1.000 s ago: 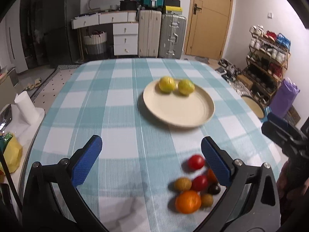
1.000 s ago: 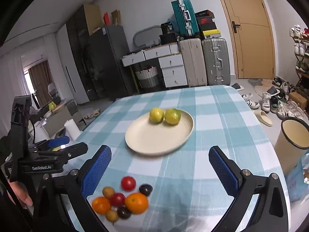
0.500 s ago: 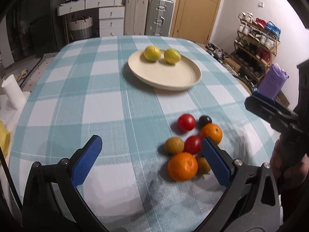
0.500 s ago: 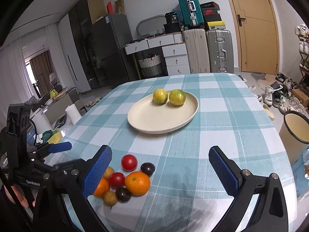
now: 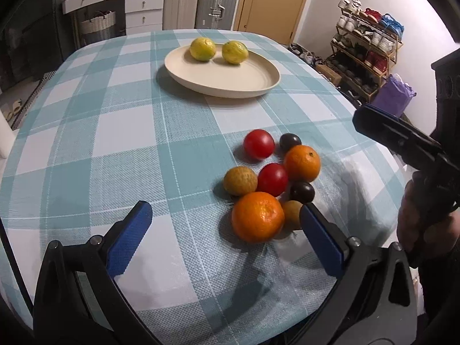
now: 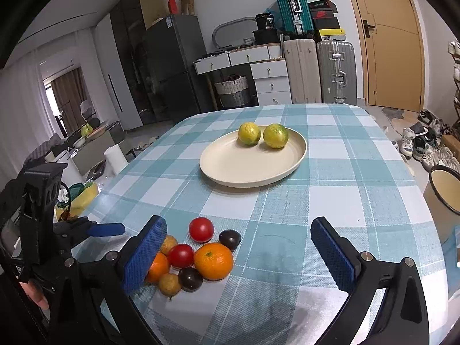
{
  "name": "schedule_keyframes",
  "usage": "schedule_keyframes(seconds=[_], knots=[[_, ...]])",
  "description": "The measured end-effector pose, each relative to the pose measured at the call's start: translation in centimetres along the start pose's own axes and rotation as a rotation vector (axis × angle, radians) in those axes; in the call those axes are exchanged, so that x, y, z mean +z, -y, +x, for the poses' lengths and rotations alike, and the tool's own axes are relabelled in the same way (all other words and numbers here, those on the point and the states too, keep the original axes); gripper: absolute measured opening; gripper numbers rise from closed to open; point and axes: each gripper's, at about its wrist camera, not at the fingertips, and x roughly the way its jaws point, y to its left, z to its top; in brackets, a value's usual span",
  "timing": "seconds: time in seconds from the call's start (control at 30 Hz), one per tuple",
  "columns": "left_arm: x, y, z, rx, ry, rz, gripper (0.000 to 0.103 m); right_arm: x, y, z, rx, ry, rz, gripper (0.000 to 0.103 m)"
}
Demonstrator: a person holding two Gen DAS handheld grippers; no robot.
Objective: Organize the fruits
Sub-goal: 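Withdraw both tools and move back toward the remaining fruits, then grasp the large orange with the left tool while the right tool grasps a small orange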
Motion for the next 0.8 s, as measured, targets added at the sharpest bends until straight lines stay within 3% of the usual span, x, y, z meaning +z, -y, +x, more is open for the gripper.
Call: schedule_keyframes(seconds=[0.07, 0.17, 0.33, 0.6, 0.8], knots=[[0.0, -0.1, 0.2, -0.030, -0.004, -0.003, 0.101, 0.0, 0.0, 0.0, 0.008, -0.002, 0.002, 0.103], [0.0, -0.3, 0.5, -0.045, -0.015, 0.003, 0.092, 0.0, -0.2, 0.1, 0.015, -0.005, -0.006, 0.103], [-0.1, -0.4, 1.0, -0.080, -0.036, 0.009, 0.072, -0.1, -0.3, 0.1, 0.017, -0.010, -0.011, 0.103], [-0.3, -0.6, 1.8, -0.234, -0.069, -0.008, 0.037, -0.1, -0.4, 0.4, 0.027, -0.022, -0.012, 0.103], [-0.3, -0.4, 1.6, -0.209, -0.067, 0.005, 0.037, -0.1, -0.5, 0.3, 0.033, -0.023, -0.015, 0.103]])
